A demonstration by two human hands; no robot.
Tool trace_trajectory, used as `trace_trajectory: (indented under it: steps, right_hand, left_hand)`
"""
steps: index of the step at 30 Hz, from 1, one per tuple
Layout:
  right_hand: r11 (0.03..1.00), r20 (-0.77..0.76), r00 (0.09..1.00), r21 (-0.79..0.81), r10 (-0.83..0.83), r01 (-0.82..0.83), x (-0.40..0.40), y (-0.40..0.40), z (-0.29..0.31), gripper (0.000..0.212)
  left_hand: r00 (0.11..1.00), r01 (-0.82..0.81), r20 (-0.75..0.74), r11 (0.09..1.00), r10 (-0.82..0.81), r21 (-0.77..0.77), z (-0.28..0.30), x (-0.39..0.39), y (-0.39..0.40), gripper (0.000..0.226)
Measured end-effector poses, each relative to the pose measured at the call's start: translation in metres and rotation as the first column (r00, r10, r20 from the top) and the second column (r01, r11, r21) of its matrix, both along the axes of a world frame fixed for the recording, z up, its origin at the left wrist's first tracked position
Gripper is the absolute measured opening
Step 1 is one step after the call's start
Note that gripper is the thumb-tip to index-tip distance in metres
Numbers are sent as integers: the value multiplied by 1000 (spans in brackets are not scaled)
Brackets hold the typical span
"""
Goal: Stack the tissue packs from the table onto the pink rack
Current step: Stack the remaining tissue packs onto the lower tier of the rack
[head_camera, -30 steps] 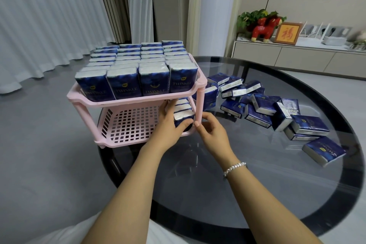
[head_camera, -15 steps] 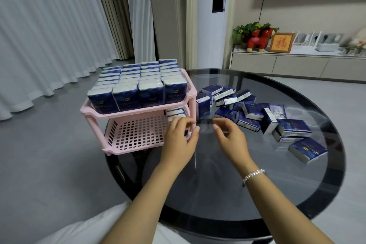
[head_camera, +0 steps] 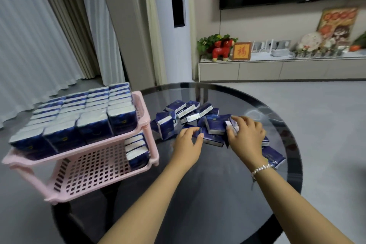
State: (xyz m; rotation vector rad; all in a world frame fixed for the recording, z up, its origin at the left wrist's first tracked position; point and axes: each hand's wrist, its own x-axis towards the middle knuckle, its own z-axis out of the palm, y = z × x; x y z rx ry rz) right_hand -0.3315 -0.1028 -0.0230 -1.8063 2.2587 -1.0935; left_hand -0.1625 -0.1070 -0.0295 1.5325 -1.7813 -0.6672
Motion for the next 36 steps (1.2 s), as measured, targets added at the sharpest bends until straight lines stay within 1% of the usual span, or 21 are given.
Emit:
trace_trajectory:
  steps: [2,4,6,7,10,12,16,20,24,27,30,32,34,36]
  right_hand:
    - [988,-68,998,150,-18,28,-13,-17,2,46]
    - [949,-119,993,313,-8,45,-25,-34,0,55]
    - [905,-100,995,425,17,27,-33,-47,-5,60]
    - [892,-76,996,451,36,2,-34,-51,-7,61]
    - [895,-41,995,441,91,-64,-34,-53,-10,56]
    - [897,-26,992,429,127,-104,-32,-52,-10,53]
    - [875,-5,977,445,215,-190,-24,-45,-9,54]
    - [860,-50,949,440,310,-258,-10,-30,-11,53]
    - [821,-98,900,461,425,-338,4,-13,-9,53]
    - [780,-115,851,477,513,-406,17,0,-4,50]
    - [736,-98,809,491,579,-466,30,15,2,49]
    - [717,-68,794,483,604,-503,37,23,6,48]
    - [714,-46,783,445,621,-540,43,28,7,46]
    - [717,-28,771,390,636,-578,48,32,5,42]
  left_hand:
    - [998,53,15,999,-53,-6,0,-12,-18,40]
    - [993,112,36,993,-113,24,2,-25,-34,45]
    - [984,153,82,986,-158,67,0,-36,-49,48]
    - [979,171,93,980,-180,99,-2,-40,-55,49]
    - [965,196,137,960,-226,200,-11,-47,-67,47]
    - [963,173,173,968,-204,181,-16,-44,-67,44]
    - [979,140,127,980,-158,140,-19,-30,-48,42]
    - [984,134,99,979,-150,151,-22,-9,-11,43]
    - [990,50,123,983,-72,175,-17,11,25,42]
    - [998,4,62,980,-17,197,-11,24,47,43]
    - [999,-32,30,963,25,269,-1,37,65,53]
    - [998,-57,6,947,57,315,3,46,76,69]
    - [994,-98,-13,939,108,331,4,53,85,87]
    - [988,-130,-45,944,150,305,5,61,93,89]
